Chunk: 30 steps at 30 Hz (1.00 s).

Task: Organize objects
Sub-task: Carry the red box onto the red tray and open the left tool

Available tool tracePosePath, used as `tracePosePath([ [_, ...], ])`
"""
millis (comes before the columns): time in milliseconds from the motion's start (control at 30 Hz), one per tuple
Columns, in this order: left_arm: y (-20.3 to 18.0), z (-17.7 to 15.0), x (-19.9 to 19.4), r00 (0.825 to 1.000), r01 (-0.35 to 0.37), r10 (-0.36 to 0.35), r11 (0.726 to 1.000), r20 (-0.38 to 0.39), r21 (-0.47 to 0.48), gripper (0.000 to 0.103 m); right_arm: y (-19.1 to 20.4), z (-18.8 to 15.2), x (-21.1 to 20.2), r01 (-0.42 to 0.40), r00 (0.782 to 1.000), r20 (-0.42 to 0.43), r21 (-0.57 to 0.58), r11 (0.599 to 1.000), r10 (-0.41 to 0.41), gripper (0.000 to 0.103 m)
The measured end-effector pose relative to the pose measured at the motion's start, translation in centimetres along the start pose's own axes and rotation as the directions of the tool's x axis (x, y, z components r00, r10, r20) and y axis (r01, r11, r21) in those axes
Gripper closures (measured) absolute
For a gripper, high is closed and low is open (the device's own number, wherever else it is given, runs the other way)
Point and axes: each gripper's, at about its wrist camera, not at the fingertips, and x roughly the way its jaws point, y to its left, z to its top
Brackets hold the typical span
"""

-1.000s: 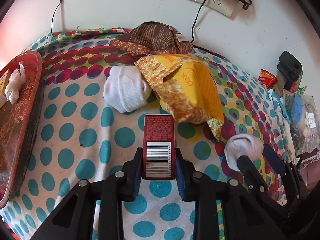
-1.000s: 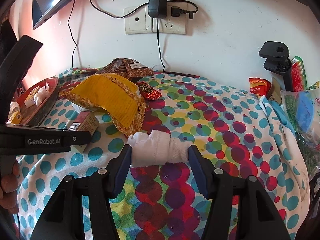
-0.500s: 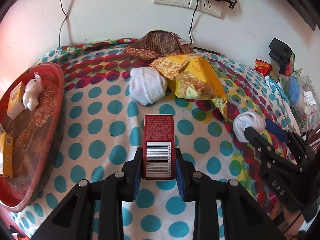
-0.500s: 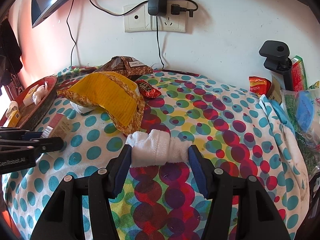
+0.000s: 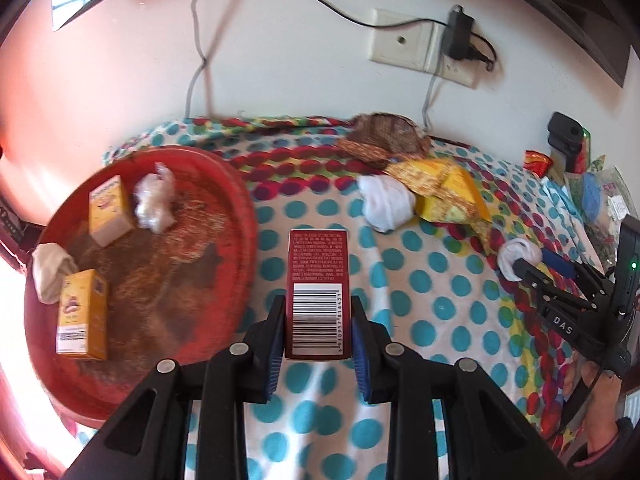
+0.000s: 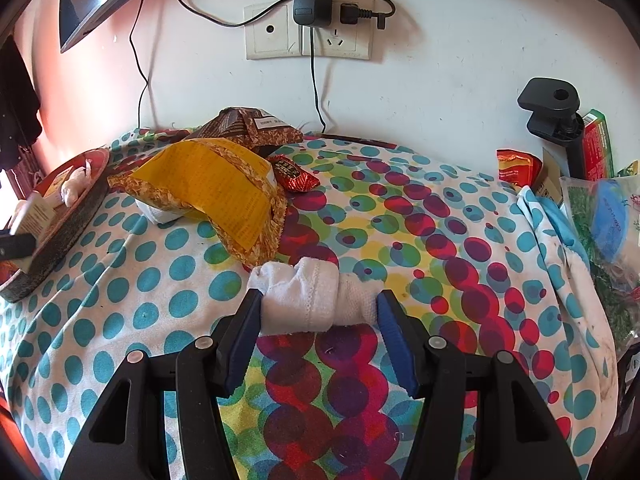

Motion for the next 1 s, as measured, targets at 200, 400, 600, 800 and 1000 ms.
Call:
tracePosePath([
  [200, 5.2, 0.1, -1.3, 0.997, -0.080, 0.081, 0.995, 0.012, -0.063, 0.074, 0.0, 0.1, 0.0, 0.002, 1.000, -0.003, 0.000, 1.000, -0.002, 0.047],
  [400, 10.8, -0.1, -1.5, 0.987, -0.160, 0.161, 0.977, -0.002, -0.138, 0.074, 0.1, 0.0, 0.1, 0.006, 1.000, -0.007, -0.003, 1.000, -0.006, 0.047],
  [600, 16.6, -0.2, -1.8, 0.972, -0.230, 0.235, 0.949, -0.003, -0.214, 0.074, 0.1, -0.1, 0.2, 0.019, 1.000, -0.012, -0.019, 1.000, -0.019, 0.047],
  [800, 21.1, 0.1, -1.7, 0.961, -0.268, 0.275, 0.922, -0.015, -0.280, 0.074, 0.3, -0.1, 0.5, 0.023, 0.999, -0.023, -0.024, 0.999, -0.023, 0.046],
  [1000, 23.8, 1.3, -0.6, 0.956, -0.287, 0.290, 0.910, -0.035, -0.299, 0.074, 0.7, -0.1, 0.6, 0.036, 0.999, -0.034, -0.040, 0.999, -0.037, 0.046],
])
